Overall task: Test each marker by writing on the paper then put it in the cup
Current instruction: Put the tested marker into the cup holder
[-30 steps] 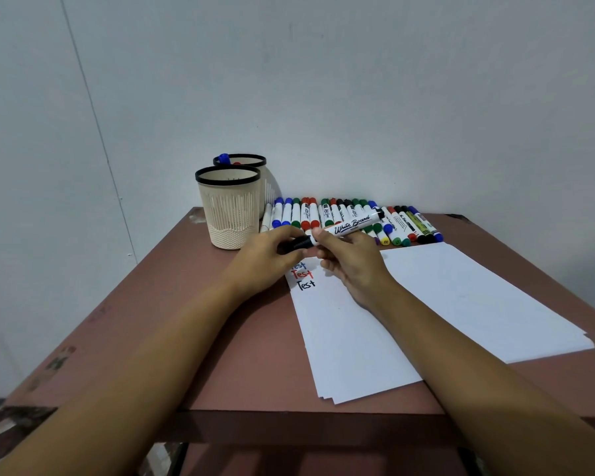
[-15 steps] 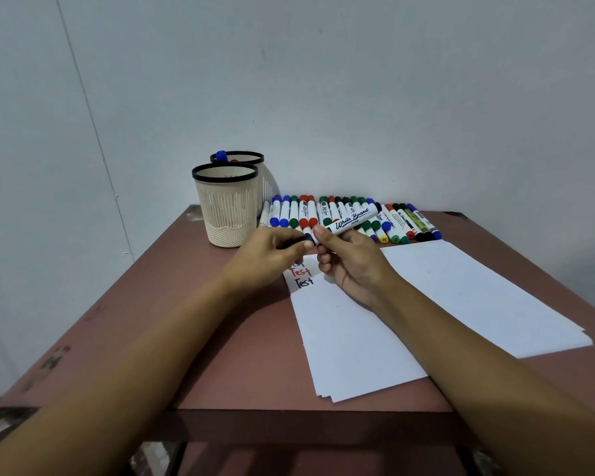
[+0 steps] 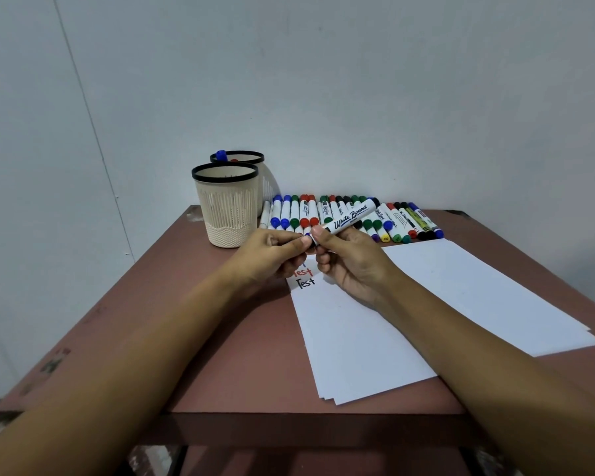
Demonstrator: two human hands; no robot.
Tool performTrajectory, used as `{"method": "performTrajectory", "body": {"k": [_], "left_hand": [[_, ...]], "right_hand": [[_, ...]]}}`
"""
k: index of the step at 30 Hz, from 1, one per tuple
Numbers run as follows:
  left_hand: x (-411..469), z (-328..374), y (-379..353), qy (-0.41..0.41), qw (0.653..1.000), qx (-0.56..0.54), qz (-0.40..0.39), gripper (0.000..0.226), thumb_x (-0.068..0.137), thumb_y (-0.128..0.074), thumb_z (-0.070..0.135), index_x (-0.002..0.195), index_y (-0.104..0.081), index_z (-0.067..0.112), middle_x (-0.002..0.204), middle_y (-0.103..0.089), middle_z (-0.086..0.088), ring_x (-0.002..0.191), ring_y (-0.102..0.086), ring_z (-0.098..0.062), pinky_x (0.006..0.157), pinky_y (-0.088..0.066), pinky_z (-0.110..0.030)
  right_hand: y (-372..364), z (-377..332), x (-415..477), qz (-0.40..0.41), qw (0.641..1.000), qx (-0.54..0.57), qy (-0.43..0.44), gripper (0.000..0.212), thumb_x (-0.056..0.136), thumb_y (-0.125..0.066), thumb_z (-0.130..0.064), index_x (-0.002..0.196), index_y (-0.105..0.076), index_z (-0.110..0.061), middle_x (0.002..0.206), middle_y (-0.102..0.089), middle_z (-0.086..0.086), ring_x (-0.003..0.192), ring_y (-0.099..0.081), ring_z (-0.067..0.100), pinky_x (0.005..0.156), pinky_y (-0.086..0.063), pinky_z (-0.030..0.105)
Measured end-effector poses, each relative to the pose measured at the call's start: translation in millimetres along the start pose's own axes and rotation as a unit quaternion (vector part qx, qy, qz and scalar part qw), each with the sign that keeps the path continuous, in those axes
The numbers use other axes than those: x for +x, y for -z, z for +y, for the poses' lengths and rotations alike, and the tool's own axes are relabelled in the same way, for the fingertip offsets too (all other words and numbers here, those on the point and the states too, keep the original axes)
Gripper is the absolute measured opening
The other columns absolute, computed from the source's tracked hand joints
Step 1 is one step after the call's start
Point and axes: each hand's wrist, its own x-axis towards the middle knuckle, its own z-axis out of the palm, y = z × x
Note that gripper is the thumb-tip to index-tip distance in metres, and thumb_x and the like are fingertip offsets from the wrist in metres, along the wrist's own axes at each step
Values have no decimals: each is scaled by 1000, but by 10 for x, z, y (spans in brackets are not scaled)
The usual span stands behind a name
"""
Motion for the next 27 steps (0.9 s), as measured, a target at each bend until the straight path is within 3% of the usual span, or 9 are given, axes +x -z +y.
{"method": "performTrajectory", "body": {"k": [9,14,15,17,19,21,24,27], "left_hand": [[29,28,-28,5,999,3,52,14,91,-56,10,86,-64,1,57,-50,-1,50,-38,-9,47,-32,-16],[10,148,55,10,985,-95,143,7,86,-62,11,79,-61,11,50,-47,7,47,-40,-5,50,-32,-19],[3,185,86,2,981,-107,163,7,86,-63,12,79,-62,12,53,-47,6,48,-41,-5,50,-34,-20],[6,276,140,-26,978,-82,192,4,86,-64,14,82,-65,13,57,-52,7,55,-45,-7,52,-37,-20],[34,411,197,-57,974,-2,217,7,86,-64,18,87,-66,12,64,-55,6,63,-48,-10,56,-40,-23],[100,598,283,-82,965,72,239,13,87,-63,19,95,-65,9,73,-58,2,64,-51,-9,55,-43,-20],[263,922,486,-123,942,171,262,10,84,-63,16,91,-64,9,73,-58,0,61,-51,-9,53,-43,-20],[496,1175,739,-132,905,279,293,9,80,-61,17,73,-57,11,63,-50,-1,59,-46,-17,57,-39,-29]], "right_hand": [[-39,-34,35,33,999,-12,33,14,91,-61,-15,80,-59,-7,60,-51,3,49,-45,7,47,-41,16],[55,-158,57,157,983,90,18,37,97,-45,-43,100,-60,-10,65,-55,4,57,-50,13,55,-44,23],[94,-172,63,189,980,61,25,37,99,-42,-41,104,-59,-9,67,-55,4,59,-51,14,57,-45,24],[153,-105,94,228,962,-142,56,31,100,-41,-30,107,-60,-7,73,-55,0,66,-52,15,63,-45,27],[182,38,113,197,879,-418,117,23,98,-44,-21,105,-63,-10,87,-59,0,76,-55,16,68,-45,27],[205,161,139,138,795,-572,148,25,96,-47,-20,108,-66,-9,103,-61,8,93,-57,20,78,-47,30],[213,201,158,105,749,-639,141,26,94,-48,-20,106,-69,-11,108,-62,10,102,-55,26,86,-48,34],[207,190,151,96,742,-648,143,26,93,-48,-21,105,-70,-12,107,-62,8,103,-55,25,85,-48,32]]}}
